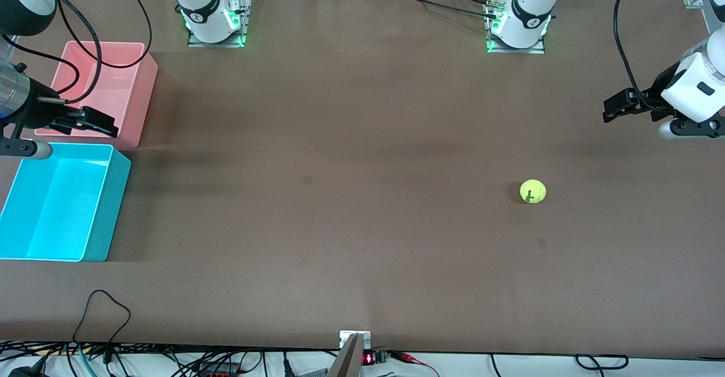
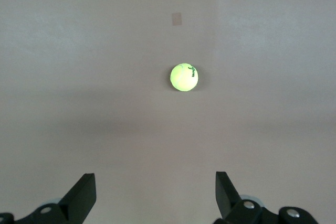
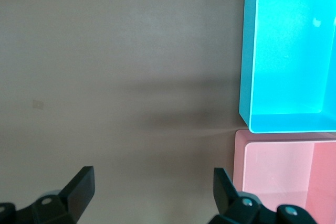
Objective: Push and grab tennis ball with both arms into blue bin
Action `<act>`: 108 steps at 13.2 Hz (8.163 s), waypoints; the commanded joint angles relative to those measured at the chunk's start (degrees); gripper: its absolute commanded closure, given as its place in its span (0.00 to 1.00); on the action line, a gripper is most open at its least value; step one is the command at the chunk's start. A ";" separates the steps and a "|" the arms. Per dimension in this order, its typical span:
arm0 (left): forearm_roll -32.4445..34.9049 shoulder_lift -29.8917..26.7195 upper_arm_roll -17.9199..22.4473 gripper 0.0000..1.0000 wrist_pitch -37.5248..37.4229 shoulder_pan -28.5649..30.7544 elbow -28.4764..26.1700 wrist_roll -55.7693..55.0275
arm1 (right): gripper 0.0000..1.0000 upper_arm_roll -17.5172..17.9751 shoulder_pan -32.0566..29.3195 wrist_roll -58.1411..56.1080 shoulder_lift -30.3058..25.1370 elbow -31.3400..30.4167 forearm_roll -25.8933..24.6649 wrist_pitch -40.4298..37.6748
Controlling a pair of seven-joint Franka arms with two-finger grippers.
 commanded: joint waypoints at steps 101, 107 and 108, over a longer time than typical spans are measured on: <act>-0.91 0.75 -3.83 0.00 5.27 4.55 0.22 0.37 | 0.00 18.76 7.52 0.04 9.17 -43.61 -0.67 52.20; -0.74 0.05 -4.53 0.00 3.42 4.47 -0.49 0.02 | 0.00 18.76 7.96 0.13 12.69 -43.61 -0.76 54.66; -0.65 0.22 -4.53 0.00 3.33 4.55 -0.40 -0.07 | 0.00 18.76 7.96 0.13 12.78 -43.61 -0.76 54.66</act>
